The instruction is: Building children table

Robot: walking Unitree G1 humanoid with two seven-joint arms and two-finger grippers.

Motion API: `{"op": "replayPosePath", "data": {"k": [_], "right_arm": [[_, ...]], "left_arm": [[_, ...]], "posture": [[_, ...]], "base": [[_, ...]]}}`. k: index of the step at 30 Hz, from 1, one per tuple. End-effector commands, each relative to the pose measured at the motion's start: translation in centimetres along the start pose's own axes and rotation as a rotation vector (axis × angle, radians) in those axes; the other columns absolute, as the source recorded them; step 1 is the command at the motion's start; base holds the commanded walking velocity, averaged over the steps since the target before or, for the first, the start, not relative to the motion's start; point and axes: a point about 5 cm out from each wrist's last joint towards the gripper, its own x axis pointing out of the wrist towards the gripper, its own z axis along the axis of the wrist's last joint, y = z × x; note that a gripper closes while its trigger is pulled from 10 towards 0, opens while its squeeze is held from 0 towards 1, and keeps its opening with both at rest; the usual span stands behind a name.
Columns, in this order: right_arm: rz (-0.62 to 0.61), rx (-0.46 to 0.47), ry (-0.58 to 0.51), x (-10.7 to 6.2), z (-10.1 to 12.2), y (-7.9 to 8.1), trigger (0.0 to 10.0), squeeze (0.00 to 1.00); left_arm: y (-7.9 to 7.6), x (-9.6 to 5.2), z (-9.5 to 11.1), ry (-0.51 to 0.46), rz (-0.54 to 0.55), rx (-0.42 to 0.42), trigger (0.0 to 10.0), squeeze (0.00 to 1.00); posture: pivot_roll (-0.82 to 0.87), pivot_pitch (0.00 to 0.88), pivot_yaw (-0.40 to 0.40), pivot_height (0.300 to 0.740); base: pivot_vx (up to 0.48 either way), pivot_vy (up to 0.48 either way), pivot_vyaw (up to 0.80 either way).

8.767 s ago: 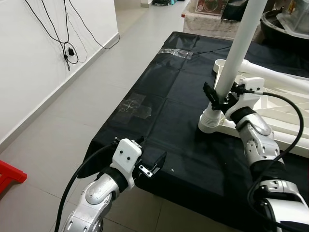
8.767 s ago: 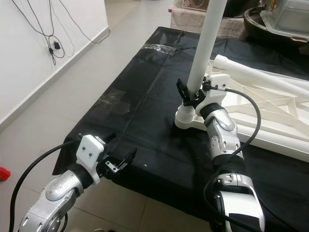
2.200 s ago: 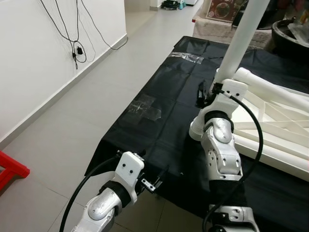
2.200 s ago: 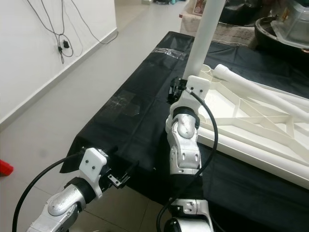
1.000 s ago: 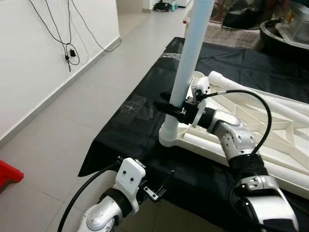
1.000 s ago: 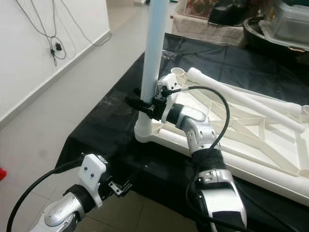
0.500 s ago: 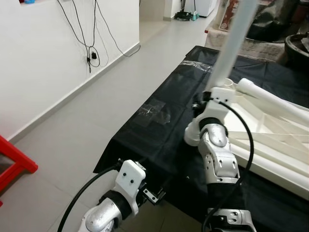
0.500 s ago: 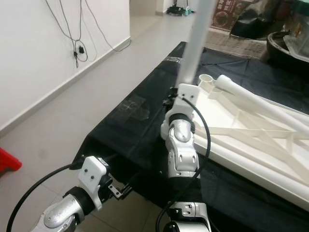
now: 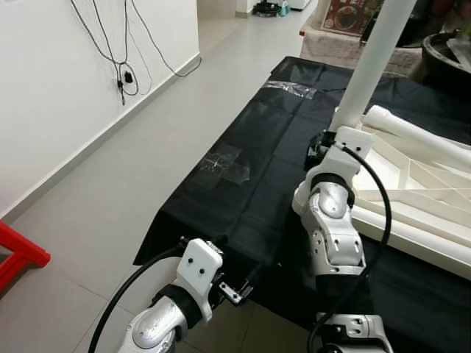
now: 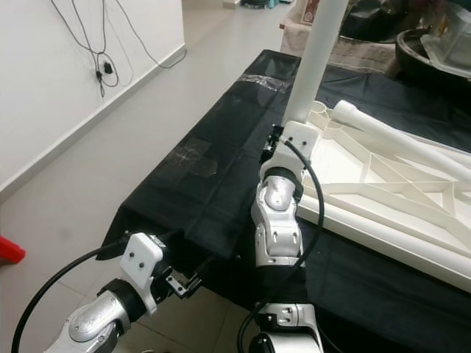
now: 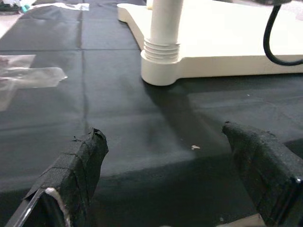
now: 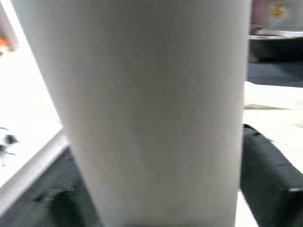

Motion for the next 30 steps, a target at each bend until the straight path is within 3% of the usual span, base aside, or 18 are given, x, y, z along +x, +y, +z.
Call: {"op": "replayPosePath", "data": {"k": [1, 2, 4, 5, 6, 7, 10, 17, 19, 20, 21, 26, 30], "right_arm": [[0.075, 0.109, 0.055, -0.8, -1.5, 0.8, 10.0, 1.0], [0.125, 0.123, 0.052, -0.5, -1.4, 0.6, 10.0, 0.55], [0.125, 0.123, 0.052, -0.5, -1.4, 0.6, 10.0, 0.55], [0.311, 0.153, 0.055, 0.3, -1.1, 0.5, 10.0, 0.0], [0.311, 0.153, 0.055, 0.3, -1.1, 0.5, 10.0, 0.0], [0.469, 0.169, 0.075, 0.6, -0.9, 0.5, 10.0, 0.0], [0.791, 0.153, 0.146, 0.9, -0.6, 0.2, 10.0, 0.0], [0.982, 0.114, 0.208, 1.0, -0.7, 0.2, 10.0, 0.0], [1.249, 0.113, 0.284, 0.4, -0.9, 1.4, 10.0, 0.0], [1.249, 0.113, 0.284, 0.4, -0.9, 1.4, 10.0, 0.0], [1.366, 0.114, 0.313, 0.0, -1.0, 1.9, 10.0, 0.0], [1.522, 0.149, 0.333, -0.2, -0.7, 2.8, 10.0, 0.0], [1.574, 0.154, 0.337, -0.1, -0.6, 3.3, 10.0, 0.0]], "left_arm": [[-0.1, -0.1, -0.5, 0.021, -0.007, -0.012, 10.0, 0.0], [-0.1, -0.1, -0.5, 0.021, -0.007, -0.012, 10.0, 0.0], [-0.1, -0.1, -0.5, 0.021, -0.007, -0.012, 10.0, 0.0], [-0.1, 0.0, -0.6, 0.021, -0.007, -0.013, 10.0, 0.0], [-0.1, 0.0, -0.6, 0.021, -0.007, -0.013, 10.0, 0.0], [-0.1, 0.0, -0.6, 0.021, -0.009, -0.013, 10.0, 0.0], [-0.1, 0.0, -0.6, 0.021, -0.011, -0.014, 10.0, 0.0], [-0.1, 0.0, -0.5, 0.02, -0.012, -0.014, 10.0, 0.0], [-0.2, 0.0, -0.5, 0.017, -0.012, -0.013, 10.0, 0.0], [-0.2, 0.0, -0.5, 0.017, -0.012, -0.013, 10.0, 0.0], [-0.2, -0.1, -0.4, 0.015, -0.012, -0.013, 10.0, 0.0], [-0.4, -0.2, -0.3, 0.009, -0.01, -0.014, 10.0, 0.0], [-0.3, -0.3, 0.1, -0.024, 0.0, -0.01, 10.0, 0.0]], "posture": [[0.11, 0.15, -0.034, 0.74], [0.11, 0.149, -0.033, 0.74], [0.11, 0.149, -0.033, 0.74], [0.11, 0.15, -0.035, 0.74], [0.11, 0.15, -0.035, 0.74], [0.11, 0.151, -0.031, 0.74], [0.1, 0.15, -0.034, 0.74], [0.1, 0.153, -0.034, 0.74], [0.11, 0.156, -0.036, 0.74], [0.11, 0.156, -0.036, 0.74], [0.13, 0.161, -0.039, 0.74], [0.13, 0.164, -0.041, 0.74], [0.13, 0.167, -0.042, 0.74]], "base": [[0.0, 0.0, 0.0], [0.0, 0.0, 0.0], [0.0, 0.0, 0.0], [0.0, 0.0, 0.0], [0.0, 0.0, 0.0], [0.0, 0.0, 0.0], [0.0, 0.0, 0.0], [0.0, 0.0, 0.0], [0.0, 0.0, 0.0], [0.0, 0.0, 0.0], [0.0, 0.0, 0.0], [0.0, 0.0, 0.0], [0.0, 0.0, 0.0]]}}
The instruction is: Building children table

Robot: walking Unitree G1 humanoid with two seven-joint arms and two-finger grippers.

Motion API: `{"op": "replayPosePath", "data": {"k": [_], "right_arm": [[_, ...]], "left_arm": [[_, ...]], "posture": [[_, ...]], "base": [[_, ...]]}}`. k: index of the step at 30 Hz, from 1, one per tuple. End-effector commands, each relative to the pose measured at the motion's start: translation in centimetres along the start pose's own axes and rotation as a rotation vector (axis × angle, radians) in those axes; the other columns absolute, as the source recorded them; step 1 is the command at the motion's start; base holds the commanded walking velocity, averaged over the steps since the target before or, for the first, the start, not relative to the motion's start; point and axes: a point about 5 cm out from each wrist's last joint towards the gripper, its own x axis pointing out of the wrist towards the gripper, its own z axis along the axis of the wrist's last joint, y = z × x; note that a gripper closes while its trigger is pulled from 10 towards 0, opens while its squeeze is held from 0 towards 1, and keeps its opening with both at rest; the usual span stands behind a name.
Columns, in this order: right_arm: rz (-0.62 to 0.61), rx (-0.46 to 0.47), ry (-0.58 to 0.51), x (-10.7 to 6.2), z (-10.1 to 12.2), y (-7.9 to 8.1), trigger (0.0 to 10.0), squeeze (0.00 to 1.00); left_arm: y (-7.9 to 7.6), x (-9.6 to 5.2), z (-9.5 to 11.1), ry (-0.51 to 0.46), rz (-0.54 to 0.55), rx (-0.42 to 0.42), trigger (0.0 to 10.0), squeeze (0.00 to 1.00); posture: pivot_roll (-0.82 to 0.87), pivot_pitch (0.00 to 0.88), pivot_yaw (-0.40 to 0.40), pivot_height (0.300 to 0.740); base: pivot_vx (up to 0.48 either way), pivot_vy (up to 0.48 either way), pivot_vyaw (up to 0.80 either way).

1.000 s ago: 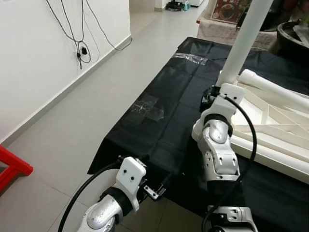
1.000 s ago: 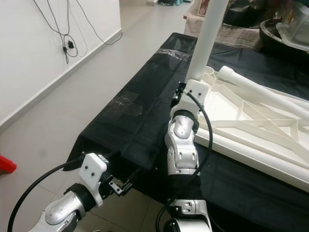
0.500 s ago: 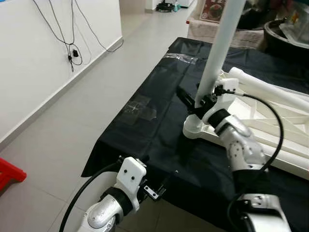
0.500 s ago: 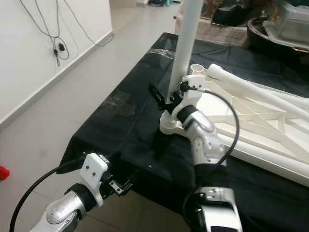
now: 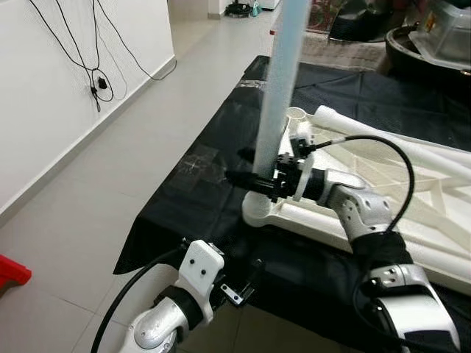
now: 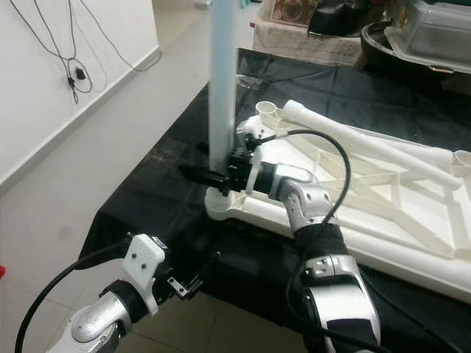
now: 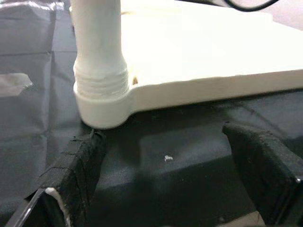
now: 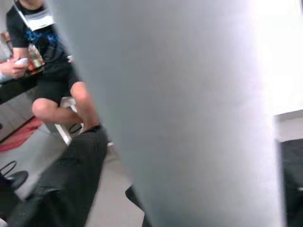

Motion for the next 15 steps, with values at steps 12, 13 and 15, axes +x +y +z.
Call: {"op": "replayPosePath", "data": {"k": [12, 13, 15], "right_arm": [[-0.485, -0.1, -0.065, -0.6, -0.9, -2.2, 0.0, 0.0], [-0.579, -0.092, -0.105, -1.1, -0.8, -2.4, 0.0, 0.0], [-0.579, -0.092, -0.105, -1.1, -0.8, -2.4, 0.0, 0.0]], "left_arm": [[0.3, -0.2, 0.6, -0.052, 0.077, 0.005, 10.0, 0.0], [0.4, -0.2, 0.6, -0.05, 0.079, 0.005, 10.0, 0.0], [0.4, -0.2, 0.6, -0.05, 0.079, 0.005, 10.0, 0.0]], "posture": [[0.13, 0.157, -0.044, 0.74], [0.12, 0.153, -0.042, 0.74], [0.12, 0.153, -0.042, 0.74]], "base": [[0.0, 0.0, 0.0], [0.0, 0.0, 0.0], [0.0, 0.0, 0.0]]}}
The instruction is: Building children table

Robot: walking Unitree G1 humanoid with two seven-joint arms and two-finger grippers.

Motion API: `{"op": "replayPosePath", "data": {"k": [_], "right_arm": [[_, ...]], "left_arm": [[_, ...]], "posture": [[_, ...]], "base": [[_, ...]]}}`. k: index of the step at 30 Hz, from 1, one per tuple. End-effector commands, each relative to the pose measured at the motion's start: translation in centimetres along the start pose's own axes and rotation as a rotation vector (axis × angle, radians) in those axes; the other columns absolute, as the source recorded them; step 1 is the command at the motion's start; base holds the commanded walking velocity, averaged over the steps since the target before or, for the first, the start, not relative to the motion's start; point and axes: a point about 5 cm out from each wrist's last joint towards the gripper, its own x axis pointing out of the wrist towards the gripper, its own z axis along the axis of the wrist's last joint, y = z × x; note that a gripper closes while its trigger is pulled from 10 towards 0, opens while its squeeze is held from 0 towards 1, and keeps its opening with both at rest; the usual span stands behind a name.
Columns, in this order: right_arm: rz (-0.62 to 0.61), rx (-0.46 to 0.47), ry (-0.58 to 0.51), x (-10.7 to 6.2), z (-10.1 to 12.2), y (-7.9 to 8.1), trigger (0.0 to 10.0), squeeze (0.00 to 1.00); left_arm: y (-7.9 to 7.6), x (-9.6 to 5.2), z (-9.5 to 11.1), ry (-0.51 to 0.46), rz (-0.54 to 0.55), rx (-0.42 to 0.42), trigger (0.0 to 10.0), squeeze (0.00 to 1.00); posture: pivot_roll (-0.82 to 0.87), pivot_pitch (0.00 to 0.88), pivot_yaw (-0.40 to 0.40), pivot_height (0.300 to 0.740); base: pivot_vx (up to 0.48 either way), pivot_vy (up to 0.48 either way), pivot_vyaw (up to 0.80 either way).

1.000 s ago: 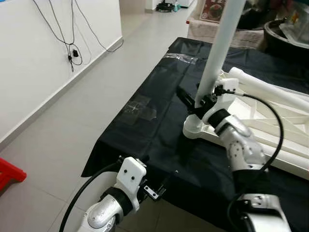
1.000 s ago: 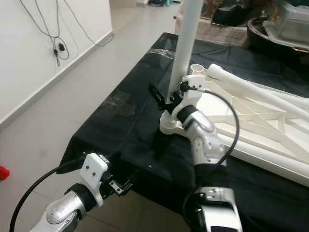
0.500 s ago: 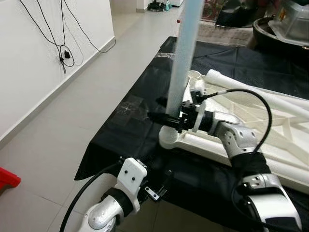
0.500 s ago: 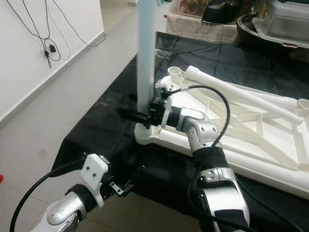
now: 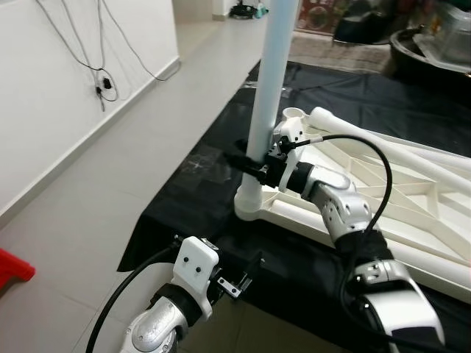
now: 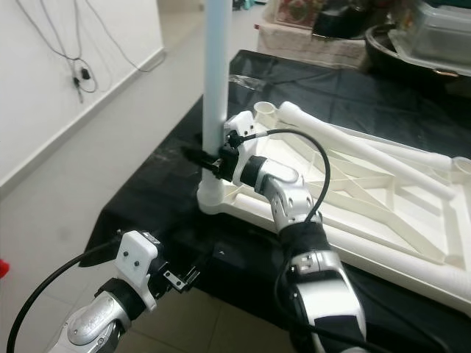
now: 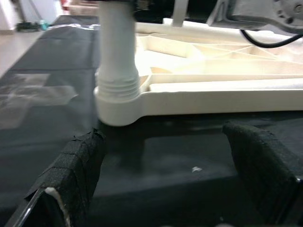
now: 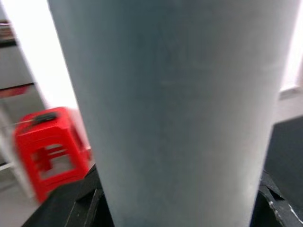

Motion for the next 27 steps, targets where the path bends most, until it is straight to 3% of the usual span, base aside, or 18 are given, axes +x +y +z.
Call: {"op": "replayPosePath", "data": {"k": [1, 2, 3, 5, 7, 9, 11, 13, 15, 19, 20, 26, 27], "right_arm": [[-0.162, 0.064, -0.045, -1.1, -0.4, -1.0, 0.0, 0.0], [-0.162, 0.064, -0.045, -1.1, -0.4, -1.0, 0.0, 0.0], [-0.434, 0.033, -0.048, -2.2, -0.8, -1.6, 0.0, 0.0], [-0.747, -0.01, -0.048, -4.1, -1.1, -2.1, 0.0, 0.0], [-0.747, -0.01, -0.048, -4.1, -1.1, -2.1, 0.0, 0.0], [-1.065, 0.047, -0.053, -6.3, -2.0, -1.3, 0.0, 0.0], [-1.065, 0.047, -0.053, -6.3, -2.0, -1.3, 0.0, 0.0], [-1.197, 0.142, -0.019, -6.4, -3.2, 0.6, 0.0, 0.0], [-1.204, 0.182, -0.012, -5.4, -3.5, 1.9, 0.0, 0.0], [-1.215, 0.193, -0.006, -4.9, -3.5, 2.6, 0.0, 0.0], [-1.175, 0.186, -0.016, -4.4, -3.3, 2.9, 10.0, 0.0], [-1.078, 0.179, -0.031, -3.6, -3.1, 3.5, 10.0, 0.0], [-1.051, 0.136, -0.057, -3.9, -2.7, 3.4, 10.0, 1.0]], "left_arm": [[0.0, -0.2, -0.2, 0.009, 0.008, 0.0, 10.0, 0.0], [0.0, -0.2, -0.2, 0.009, 0.008, 0.0, 10.0, 0.0], [0.0, -0.2, -0.4, 0.015, 0.005, 0.0, 10.0, 0.0], [0.0, -0.1, -0.5, 0.021, 0.0, 0.0, 10.0, 0.0], [0.0, -0.1, -0.5, 0.021, 0.0, 0.0, 10.0, 0.0], [0.0, -0.1, -0.6, 0.022, -0.001, 0.002, 10.0, 0.0], [0.0, -0.1, -0.6, 0.022, -0.001, 0.002, 10.0, 0.0], [0.0, -0.2, -0.7, 0.025, -0.003, 0.003, 10.0, 0.0], [0.0, -0.3, -0.7, 0.027, -0.003, 0.003, 10.0, 0.0], [0.0, -0.3, -0.7, 0.028, -0.004, 0.003, 10.0, 0.0], [0.0, -0.3, -0.7, 0.03, -0.007, 0.002, 10.0, 0.0], [-0.1, -0.3, -0.8, 0.035, -0.013, 0.0, 10.0, 0.0], [-0.1, -0.3, -0.9, 0.037, -0.016, -0.001, 10.0, 0.0]], "posture": [[0.12, 0.152, -0.041, 0.74], [0.12, 0.152, -0.041, 0.74], [0.11, 0.149, -0.035, 0.74], [0.11, 0.149, -0.035, 0.74], [0.11, 0.149, -0.035, 0.74], [0.11, 0.138, -0.037, 0.74], [0.11, 0.138, -0.037, 0.74], [0.12, 0.133, -0.037, 0.74], [0.12, 0.133, -0.039, 0.74], [0.12, 0.132, -0.038, 0.74], [0.12, 0.13, -0.039, 0.74], [0.11, 0.131, -0.037, 0.74], [0.11, 0.132, -0.036, 0.74]], "base": [[0.0, 0.0, 0.0], [0.0, 0.0, 0.0], [0.0, 0.0, 0.0], [0.0, 0.0, 0.0], [0.0, 0.0, 0.0], [0.0, 0.0, 0.0], [0.0, 0.0, 0.0], [0.0, 0.0, 0.0], [0.0, 0.0, 0.0], [0.0, 0.0, 0.0], [0.0, 0.0, 0.0], [0.0, 0.0, 0.0], [0.0, 0.0, 0.0]]}}
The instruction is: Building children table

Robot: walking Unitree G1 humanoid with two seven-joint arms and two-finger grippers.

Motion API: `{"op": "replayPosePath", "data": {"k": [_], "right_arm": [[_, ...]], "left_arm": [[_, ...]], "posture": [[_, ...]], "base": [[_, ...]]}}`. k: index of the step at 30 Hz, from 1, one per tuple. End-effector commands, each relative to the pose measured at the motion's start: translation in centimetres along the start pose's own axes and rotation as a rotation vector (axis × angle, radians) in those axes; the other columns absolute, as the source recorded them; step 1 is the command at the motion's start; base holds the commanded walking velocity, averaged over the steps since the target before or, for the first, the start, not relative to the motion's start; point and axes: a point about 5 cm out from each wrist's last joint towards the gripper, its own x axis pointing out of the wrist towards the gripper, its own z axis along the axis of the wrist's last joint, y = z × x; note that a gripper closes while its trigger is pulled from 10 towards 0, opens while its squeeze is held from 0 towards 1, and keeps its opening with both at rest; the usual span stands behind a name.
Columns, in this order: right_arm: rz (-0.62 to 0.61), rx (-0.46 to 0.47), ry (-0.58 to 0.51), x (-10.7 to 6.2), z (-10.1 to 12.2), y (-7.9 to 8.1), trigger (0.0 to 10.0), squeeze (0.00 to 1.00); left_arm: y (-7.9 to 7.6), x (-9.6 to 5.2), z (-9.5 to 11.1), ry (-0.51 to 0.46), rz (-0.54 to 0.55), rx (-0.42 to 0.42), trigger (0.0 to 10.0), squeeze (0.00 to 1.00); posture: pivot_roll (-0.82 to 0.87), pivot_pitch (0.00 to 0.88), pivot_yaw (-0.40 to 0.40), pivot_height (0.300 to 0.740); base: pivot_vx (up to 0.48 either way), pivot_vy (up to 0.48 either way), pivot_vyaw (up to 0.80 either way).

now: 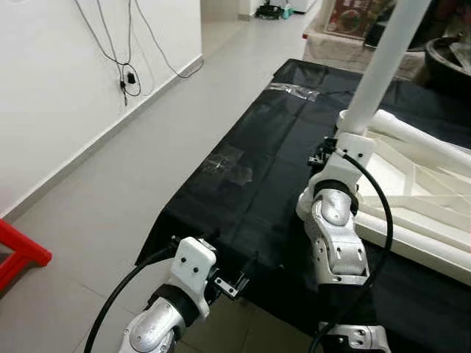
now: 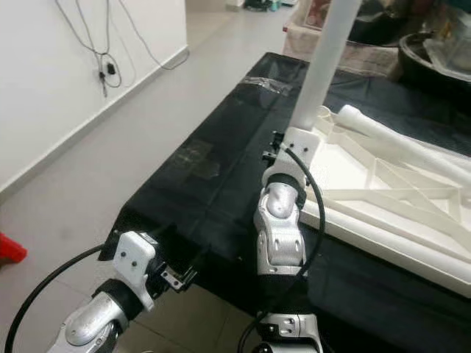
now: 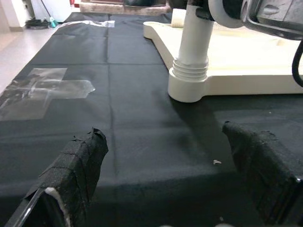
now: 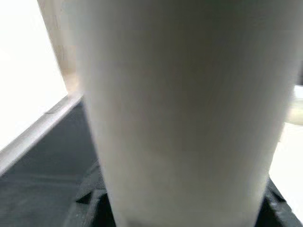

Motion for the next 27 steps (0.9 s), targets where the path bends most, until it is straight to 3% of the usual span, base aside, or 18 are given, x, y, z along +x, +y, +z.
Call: {"op": "replayPosePath", "data": {"k": [1, 3, 4, 7, 8, 9, 10, 13, 15, 16, 19, 20, 22, 23, 24, 25, 26, 27], "right_arm": [[0.03, 0.098, 0.098, -2.0, -2.3, 1.6, 10.0, 1.0], [0.054, 0.106, 0.085, -1.9, -2.2, 1.4, 10.0, 1.0], [0.146, 0.138, 0.063, -1.0, -1.8, 1.1, 10.0, 1.0], [0.166, 0.146, 0.059, -0.8, -1.7, 1.0, 10.0, 1.0], [0.186, 0.135, 0.047, -0.6, -1.5, 0.8, 10.0, 0.35], [0.186, 0.135, 0.047, -0.6, -1.5, 0.8, 10.0, 0.35], [0.325, 0.12, 0.071, 1.0, -1.5, -0.3, 10.0, 0.0], [0.381, 0.136, 0.092, 1.5, -1.6, -0.7, 10.0, 0.0], [0.545, 0.182, 0.112, 2.5, -1.1, -1.4, 10.0, 0.0], [0.545, 0.182, 0.112, 2.5, -1.1, -1.4, 10.0, 0.0], [0.853, 0.214, 0.134, 3.0, -0.3, -1.4, 10.0, 0.0], [0.853, 0.214, 0.134, 3.0, -0.3, -1.4, 10.0, 0.0], [0.938, 0.182, 0.153, 2.9, -0.3, -1.1, 10.0, 0.0], [1.062, 0.157, 0.184, 2.6, -0.4, -0.6, 10.0, 0.0], [1.062, 0.157, 0.184, 2.6, -0.4, -0.6, 10.0, 0.0], [1.224, 0.114, 0.219, 2.1, -0.5, 0.0, 10.0, 0.0], [1.224, 0.114, 0.219, 2.1, -0.5, 0.0, 10.0, 0.0], [1.354, 0.086, 0.248, 1.7, -0.6, 0.5, 10.0, 0.0]], "left_arm": [[-0.1, -0.2, -0.7, 0.031, -0.009, -0.004, 10.0, 0.0], [-0.1, -0.2, -0.7, 0.032, -0.01, -0.004, 10.0, 0.0], [-0.1, -0.1, -0.7, 0.035, -0.014, -0.004, 10.0, 0.0], [-0.2, -0.1, -0.8, 0.036, -0.015, -0.004, 10.0, 0.0], [-0.1, -0.1, -0.8, 0.036, -0.016, -0.005, 10.0, 0.0], [-0.1, -0.1, -0.8, 0.036, -0.016, -0.005, 10.0, 0.0], [-0.1, 0.0, -0.8, 0.037, -0.019, -0.005, 10.0, 0.0], [-0.1, 0.0, -0.8, 0.037, -0.02, -0.005, 10.0, 0.0], [-0.2, 0.1, -0.8, 0.038, -0.022, -0.006, 10.0, 0.0], [-0.2, 0.1, -0.8, 0.038, -0.022, -0.006, 10.0, 0.0], [-0.2, 0.2, -0.8, 0.035, -0.026, -0.007, 10.0, 0.0], [-0.2, 0.2, -0.8, 0.035, -0.026, -0.007, 10.0, 0.0], [-0.2, 0.2, -0.8, 0.035, -0.026, -0.007, 10.0, 0.0], [-0.3, 0.2, -0.7, 0.035, -0.026, -0.007, 10.0, 0.0], [-0.3, 0.2, -0.7, 0.035, -0.026, -0.007, 10.0, 0.0], [-0.3, 0.2, -0.7, 0.035, -0.024, -0.007, 10.0, 0.0], [-0.3, 0.2, -0.7, 0.035, -0.024, -0.007, 10.0, 0.0], [-0.2, 0.1, -0.7, 0.034, -0.023, -0.007, 10.0, 0.0]], "posture": [[0.11, 0.132, -0.036, 0.74], [0.11, 0.134, -0.034, 0.74], [0.11, 0.134, -0.034, 0.74], [0.11, 0.134, -0.034, 0.74], [0.11, 0.138, -0.032, 0.74], [0.11, 0.138, -0.032, 0.74], [0.11, 0.142, -0.03, 0.74], [0.11, 0.142, -0.03, 0.74], [0.1, 0.143, -0.031, 0.74], [0.1, 0.143, -0.031, 0.74], [0.11, 0.144, -0.033, 0.74], [0.11, 0.144, -0.033, 0.74], [0.11, 0.147, -0.033, 0.74], [0.12, 0.148, -0.034, 0.74], [0.12, 0.148, -0.034, 0.74], [0.12, 0.149, -0.037, 0.74], [0.12, 0.149, -0.037, 0.74], [0.13, 0.15, -0.038, 0.74]], "base": [[0.0, 0.0, 0.0], [0.0, 0.0, 0.0], [0.0, 0.0, 0.0], [0.0, 0.0, 0.0], [0.0, 0.0, 0.0], [0.0, 0.0, 0.0], [0.0, 0.0, 0.0], [0.0, 0.0, 0.0], [0.0, 0.0, 0.0], [0.0, 0.0, 0.0], [0.0, 0.0, 0.0], [0.0, 0.0, 0.0], [0.0, 0.0, 0.0], [0.0, 0.0, 0.0], [0.0, 0.0, 0.0], [0.0, 0.0, 0.0], [0.0, 0.0, 0.0], [0.0, 0.0, 0.0]]}}
